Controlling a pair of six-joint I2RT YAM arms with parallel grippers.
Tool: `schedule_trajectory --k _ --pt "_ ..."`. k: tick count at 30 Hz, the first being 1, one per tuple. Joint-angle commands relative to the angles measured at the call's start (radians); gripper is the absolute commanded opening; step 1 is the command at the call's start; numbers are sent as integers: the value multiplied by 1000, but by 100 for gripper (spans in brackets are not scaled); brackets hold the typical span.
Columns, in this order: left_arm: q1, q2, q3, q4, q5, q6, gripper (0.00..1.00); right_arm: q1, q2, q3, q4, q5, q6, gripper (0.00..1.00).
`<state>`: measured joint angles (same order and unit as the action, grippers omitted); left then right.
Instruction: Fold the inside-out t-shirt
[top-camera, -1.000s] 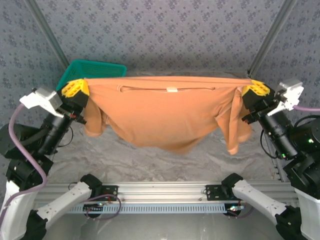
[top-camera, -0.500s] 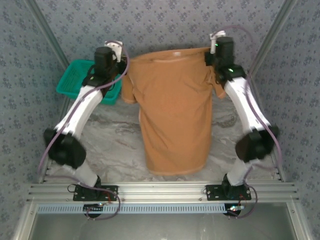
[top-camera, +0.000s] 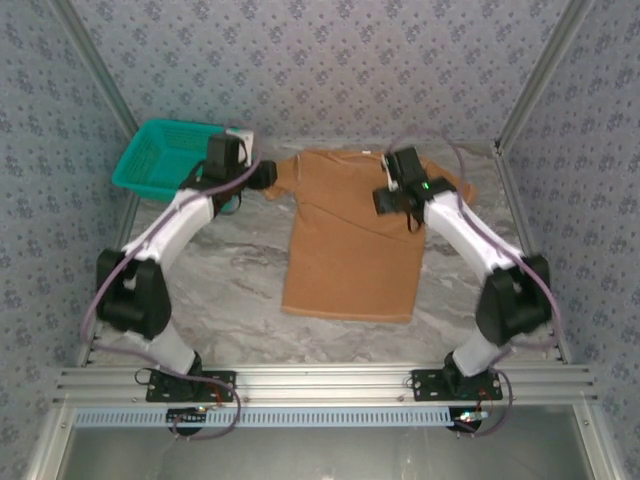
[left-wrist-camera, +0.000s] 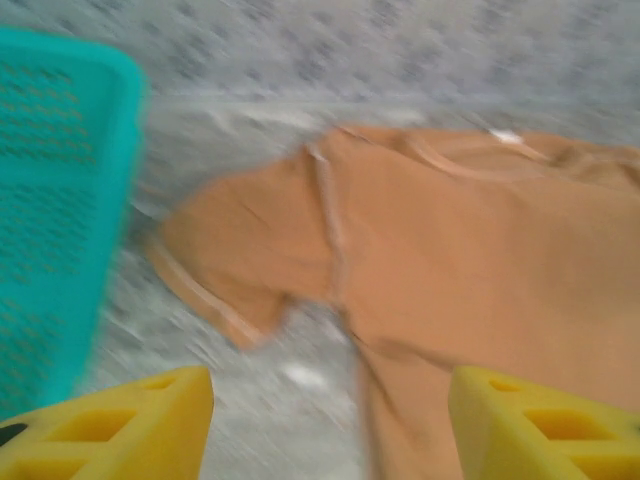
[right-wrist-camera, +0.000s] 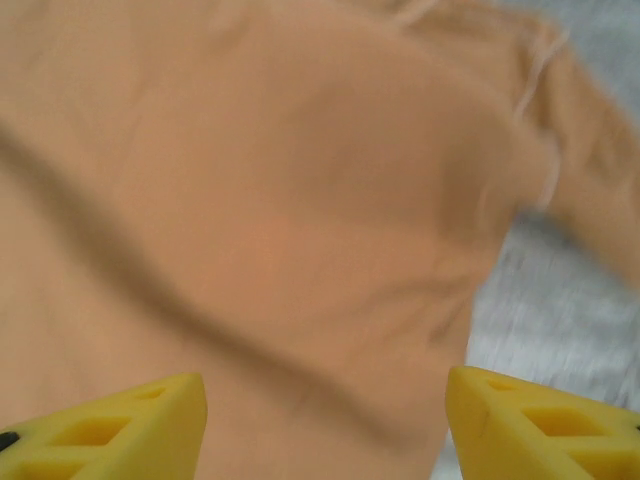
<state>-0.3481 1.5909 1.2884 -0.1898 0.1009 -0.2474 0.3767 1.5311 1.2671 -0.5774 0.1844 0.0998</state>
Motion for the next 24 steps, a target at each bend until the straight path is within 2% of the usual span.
schedule_trajectory --k 1,3,6,10,13,17,18,22,24 --pt "-154 -108 -183 130 109 39 62 -31 -115 -244 -48 -105 197 67" --pt "-280 -138 -281 154 139 174 62 -33 -192 -374 -49 -172 235 66" --pt "-442 -98 -372 194 167 378 62 -87 -242 -508 19 -252 299 64" --pt "-581 28 -342 145 167 537 61 -137 -214 -572 57 -273 323 58" --pt "-675 116 -321 134 127 642 61 -160 -173 -588 92 -305 332 50" --pt "-725 210 -274 120 92 712 57 -206 -113 -599 166 -350 331 30" --pt "-727 226 -263 116 84 722 55 -217 -105 -598 173 -355 325 28" --pt "-730 290 -229 95 58 743 47 -243 -109 -598 191 -379 314 27" --pt "-733 325 -203 62 55 745 39 -248 -121 -599 193 -388 309 27"
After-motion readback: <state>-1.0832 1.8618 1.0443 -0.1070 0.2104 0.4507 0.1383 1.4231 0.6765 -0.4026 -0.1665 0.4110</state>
